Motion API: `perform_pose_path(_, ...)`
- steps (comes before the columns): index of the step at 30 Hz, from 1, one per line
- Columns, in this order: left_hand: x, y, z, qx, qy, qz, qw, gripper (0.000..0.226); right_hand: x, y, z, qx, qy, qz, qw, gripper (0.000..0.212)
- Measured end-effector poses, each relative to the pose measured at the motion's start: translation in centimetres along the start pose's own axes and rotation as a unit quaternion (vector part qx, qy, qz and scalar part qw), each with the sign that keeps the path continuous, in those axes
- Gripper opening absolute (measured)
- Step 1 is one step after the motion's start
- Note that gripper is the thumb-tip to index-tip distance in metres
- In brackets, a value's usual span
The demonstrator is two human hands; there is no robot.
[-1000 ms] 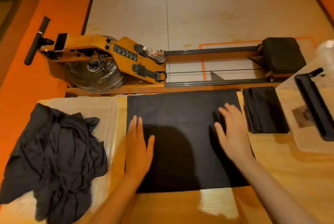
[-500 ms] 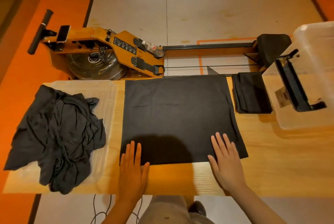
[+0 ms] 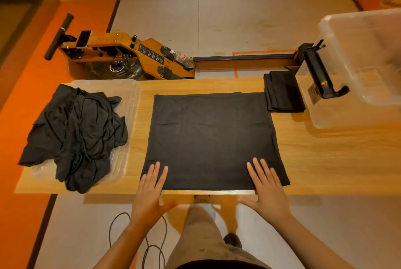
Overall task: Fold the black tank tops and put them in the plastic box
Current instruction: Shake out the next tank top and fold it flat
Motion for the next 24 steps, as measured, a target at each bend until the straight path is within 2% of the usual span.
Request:
perform_pose_path(4,0.9,-1.9,0.2,0.043,0.005,-0.052,0.998,0.116,-0.1,-1.7,0.1,0.039,-0.015,-0.039,0.998,0.099)
perform_pose_path(8,2.1,-2.6,-0.5,0.022,0.048,-0.106,0.993,0.111,0.6,-2.5,0.0,0.026,-0.037,-0.095,0.994,0.109)
perform_pose_path(12,1.6,-3.0,-0.2,0.015,0.056,-0.093,0.994,0.11,0.8,-3.1,0.0,0.047,-0.046,-0.091,0.994,0.1)
perform_pose_path(15,1.7,-3.3,0.3,0.015,0.019,-0.067,0.997,0.109,1.1,-3.9,-0.3,0.042,-0.029,-0.071,0.996,0.081)
perform_pose_path(18,2.7,-3.3,0.8,0.033,-0.04,-0.049,0.997,0.091,2.2,-4.4,-0.1,0.051,0.013,-0.069,0.996,0.055)
perform_pose_path(20,3.9,-3.3,1.5,0.047,-0.083,-0.048,0.994,0.074,3.5,-4.8,0.5,0.052,0.051,-0.08,0.994,0.047)
perform_pose_path(24,7.2,-3.2,3.4,0.064,-0.128,-0.071,0.987,0.045,7.8,-5.6,1.8,0.036,0.138,-0.153,0.978,0.032)
Point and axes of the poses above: each hand's wrist, its own y-axis towards the middle knuckle, its own x-axis out of the back of the hand, z = x × y, the point moved 9 cm from there along y, towards the middle knuckle, and after that the axes turned 15 degrees about y, right-handed, at the moved point
